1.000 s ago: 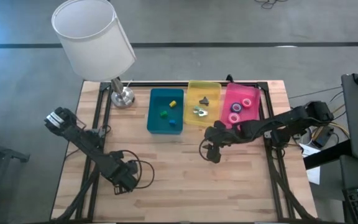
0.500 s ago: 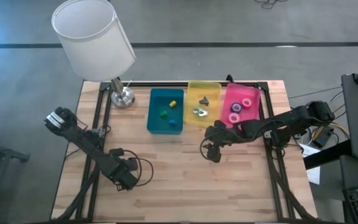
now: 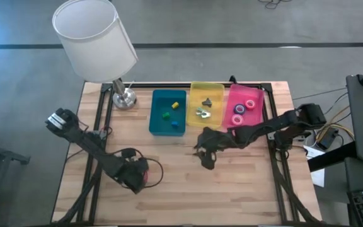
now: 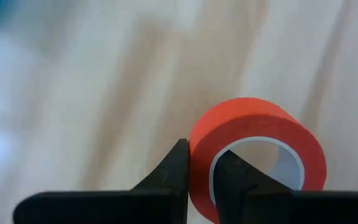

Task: Pick and place Stapler, Stapler remover, tape
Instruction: Put the orange tape on the pink bin

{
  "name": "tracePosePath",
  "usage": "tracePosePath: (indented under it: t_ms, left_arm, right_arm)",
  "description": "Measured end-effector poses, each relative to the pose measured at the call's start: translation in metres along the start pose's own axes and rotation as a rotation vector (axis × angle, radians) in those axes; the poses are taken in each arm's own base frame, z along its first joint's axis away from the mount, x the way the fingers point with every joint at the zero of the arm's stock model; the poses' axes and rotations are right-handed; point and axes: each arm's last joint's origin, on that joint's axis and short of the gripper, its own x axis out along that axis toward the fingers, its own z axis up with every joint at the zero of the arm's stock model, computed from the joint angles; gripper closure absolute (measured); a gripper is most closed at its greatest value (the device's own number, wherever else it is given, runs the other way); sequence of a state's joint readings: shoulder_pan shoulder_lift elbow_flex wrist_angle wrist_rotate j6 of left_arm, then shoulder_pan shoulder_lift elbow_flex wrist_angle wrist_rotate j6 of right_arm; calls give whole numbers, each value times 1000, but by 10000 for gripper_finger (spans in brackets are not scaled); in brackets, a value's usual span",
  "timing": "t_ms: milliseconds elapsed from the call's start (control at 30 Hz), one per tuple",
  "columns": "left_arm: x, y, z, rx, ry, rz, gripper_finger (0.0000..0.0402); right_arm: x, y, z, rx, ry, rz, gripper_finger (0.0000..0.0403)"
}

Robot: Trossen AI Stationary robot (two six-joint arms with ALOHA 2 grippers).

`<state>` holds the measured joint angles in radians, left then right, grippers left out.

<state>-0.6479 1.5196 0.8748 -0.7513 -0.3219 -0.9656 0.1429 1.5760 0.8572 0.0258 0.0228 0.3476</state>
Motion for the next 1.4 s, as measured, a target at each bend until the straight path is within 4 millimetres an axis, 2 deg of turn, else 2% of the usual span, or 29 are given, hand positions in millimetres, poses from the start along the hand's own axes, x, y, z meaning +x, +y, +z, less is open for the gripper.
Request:
tracePosePath:
  t_ms: [200, 333, 433, 600, 867, 1167, 1400]
  left_arm:
    - [-17, -11, 33, -14, -398, 91, 336]
    - [-28, -23, 52, 13, -663, 115, 342]
    - [-35, -30, 61, 34, -774, 113, 349]
    - [-38, -32, 64, 21, -830, 113, 345]
    - [-37, -32, 64, 9, -835, 119, 343]
    - [-40, -34, 67, -5, -871, 104, 342]
    - [-41, -35, 67, -6, -870, 87, 342]
  right_arm:
    - [19, 16, 16, -37, -32, 313, 272]
    - [33, 22, 25, -79, -35, 416, 281]
    - [39, 27, 32, -105, -37, 473, 288]
    - [45, 40, 43, -185, -81, 516, 299]
    - [41, 59, 55, -259, -131, 554, 318]
    - [43, 56, 46, -243, -90, 541, 330]
    - [43, 55, 46, -247, -95, 539, 319]
